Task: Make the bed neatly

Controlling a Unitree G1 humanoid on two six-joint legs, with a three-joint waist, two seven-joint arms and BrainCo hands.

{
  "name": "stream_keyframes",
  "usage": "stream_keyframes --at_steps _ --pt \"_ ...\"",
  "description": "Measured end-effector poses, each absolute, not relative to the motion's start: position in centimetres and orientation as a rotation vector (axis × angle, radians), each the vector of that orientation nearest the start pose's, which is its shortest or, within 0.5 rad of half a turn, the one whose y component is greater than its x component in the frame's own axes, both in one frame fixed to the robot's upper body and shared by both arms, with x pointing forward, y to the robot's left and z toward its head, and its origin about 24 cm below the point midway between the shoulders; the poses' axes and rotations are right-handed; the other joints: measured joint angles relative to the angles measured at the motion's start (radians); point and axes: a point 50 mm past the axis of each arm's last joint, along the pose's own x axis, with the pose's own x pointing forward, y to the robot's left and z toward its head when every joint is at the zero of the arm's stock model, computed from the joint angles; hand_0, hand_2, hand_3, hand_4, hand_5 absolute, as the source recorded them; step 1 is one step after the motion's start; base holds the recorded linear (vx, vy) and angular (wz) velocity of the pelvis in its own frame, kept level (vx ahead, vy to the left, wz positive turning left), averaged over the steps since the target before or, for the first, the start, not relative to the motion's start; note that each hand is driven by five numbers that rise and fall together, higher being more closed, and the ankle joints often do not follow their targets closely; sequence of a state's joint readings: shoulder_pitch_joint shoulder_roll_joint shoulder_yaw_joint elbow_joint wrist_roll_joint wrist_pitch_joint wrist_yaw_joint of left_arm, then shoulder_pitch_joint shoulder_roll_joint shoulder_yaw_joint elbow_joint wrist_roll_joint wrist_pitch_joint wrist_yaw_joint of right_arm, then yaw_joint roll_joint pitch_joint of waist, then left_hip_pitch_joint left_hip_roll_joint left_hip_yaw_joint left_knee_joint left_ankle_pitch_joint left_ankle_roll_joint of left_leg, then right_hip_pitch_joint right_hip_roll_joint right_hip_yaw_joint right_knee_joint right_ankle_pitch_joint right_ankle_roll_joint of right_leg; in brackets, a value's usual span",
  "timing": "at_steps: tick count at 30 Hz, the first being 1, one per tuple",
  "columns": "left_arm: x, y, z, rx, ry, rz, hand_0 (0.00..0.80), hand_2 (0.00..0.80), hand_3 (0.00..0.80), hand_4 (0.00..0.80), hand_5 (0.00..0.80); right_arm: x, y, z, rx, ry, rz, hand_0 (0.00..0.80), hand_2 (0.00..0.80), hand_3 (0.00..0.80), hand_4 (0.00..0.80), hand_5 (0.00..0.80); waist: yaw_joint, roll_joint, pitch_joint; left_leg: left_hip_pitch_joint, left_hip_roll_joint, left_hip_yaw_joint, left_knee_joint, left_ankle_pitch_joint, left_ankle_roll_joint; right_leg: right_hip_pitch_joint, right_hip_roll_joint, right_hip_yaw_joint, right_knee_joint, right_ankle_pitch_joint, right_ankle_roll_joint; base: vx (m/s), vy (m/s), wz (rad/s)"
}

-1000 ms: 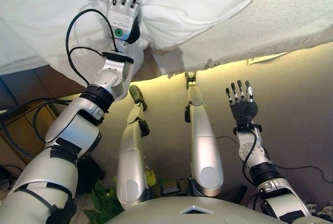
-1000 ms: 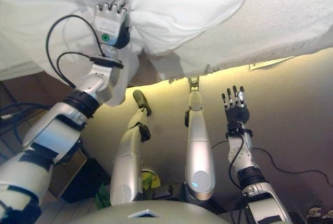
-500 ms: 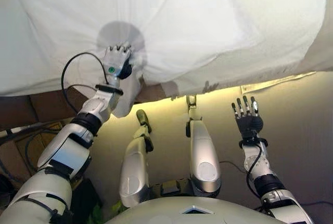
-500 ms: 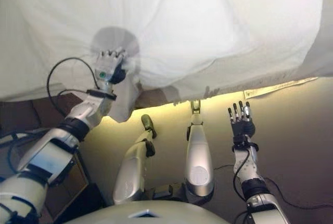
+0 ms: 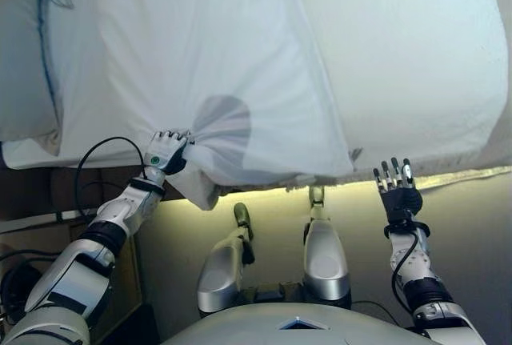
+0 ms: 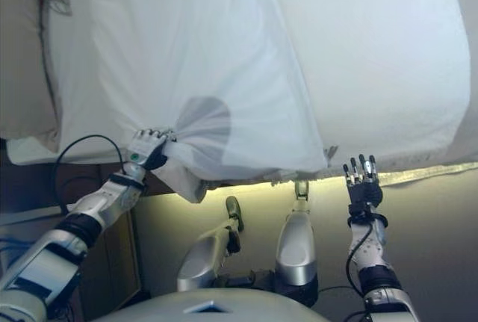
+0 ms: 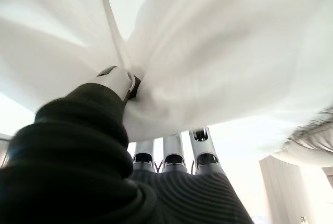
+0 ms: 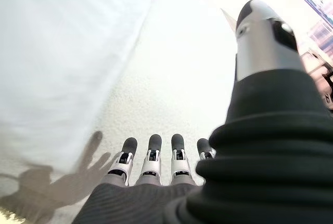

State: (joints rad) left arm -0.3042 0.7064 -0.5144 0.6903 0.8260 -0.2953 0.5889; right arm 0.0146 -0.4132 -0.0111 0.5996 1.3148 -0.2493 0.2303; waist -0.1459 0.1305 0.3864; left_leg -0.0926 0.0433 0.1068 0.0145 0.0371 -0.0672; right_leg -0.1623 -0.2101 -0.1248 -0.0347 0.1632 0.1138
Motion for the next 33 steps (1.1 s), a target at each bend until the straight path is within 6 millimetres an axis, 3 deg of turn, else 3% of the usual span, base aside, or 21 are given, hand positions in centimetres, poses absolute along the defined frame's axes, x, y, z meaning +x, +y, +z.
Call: stream_keyframes --at_steps 4,8,12,21,33 --pt "25.2 26.8 0.4 1.591 -0.147 -0.269 0.800 0.800 0.800 0.800 0.800 18.8 -30.8 -4.5 0.795 0.113 -0.434 0.000 0.000 0.000 0.000 0.000 0.016 0.004 -0.067 0.035 -0.003 -0.001 -0.029 0.000 0.000 0.044 0.000 -0.013 -0.044 0.005 0.007 0.071 0.084 0.02" --pt "24.6 27.5 0.5 1.612 -0.094 -0.310 0.800 0.800 0.800 0.800 0.800 17.3 -31.4 -5.2 0.781 0.157 -0.457 0.000 0.000 0.000 0.000 0.000 0.033 0.002 -0.101 0.054 -0.004 -0.013 -0.039 0.000 0.000 0.071 -0.001 -0.026 -0.050 0.004 0.007 0.035 0.027 0.09" --pt "24.6 27.9 0.4 1.621 -0.047 -0.322 0.800 0.800 0.800 0.800 0.800 17.2 -31.4 -5.4 0.778 0.176 -0.454 0.000 0.000 0.000 0.000 0.000 0.052 -0.001 -0.115 0.057 -0.004 -0.016 -0.038 0.000 -0.001 0.076 -0.001 -0.032 -0.050 0.004 0.008 0.007 -0.008 0.02" --pt "23.6 28.6 -0.6 1.637 0.024 -0.349 0.800 0.800 0.800 0.800 0.800 16.6 -31.3 -6.0 0.764 0.212 -0.465 0.000 0.000 0.000 0.000 0.000 0.053 -0.022 -0.183 0.067 -0.003 -0.031 -0.054 0.003 -0.002 0.089 0.000 -0.049 -0.051 -0.006 0.008 0.004 0.040 0.05" --pt "22.8 30.1 -1.8 1.738 0.112 -0.366 0.800 0.800 0.800 0.800 0.800 16.4 -31.3 -6.1 0.734 0.245 -0.450 0.000 0.000 0.000 0.000 0.000 0.054 -0.041 -0.211 0.083 0.001 -0.034 -0.060 0.003 -0.004 0.104 0.003 -0.054 -0.051 -0.010 0.007 0.024 0.057 0.01"
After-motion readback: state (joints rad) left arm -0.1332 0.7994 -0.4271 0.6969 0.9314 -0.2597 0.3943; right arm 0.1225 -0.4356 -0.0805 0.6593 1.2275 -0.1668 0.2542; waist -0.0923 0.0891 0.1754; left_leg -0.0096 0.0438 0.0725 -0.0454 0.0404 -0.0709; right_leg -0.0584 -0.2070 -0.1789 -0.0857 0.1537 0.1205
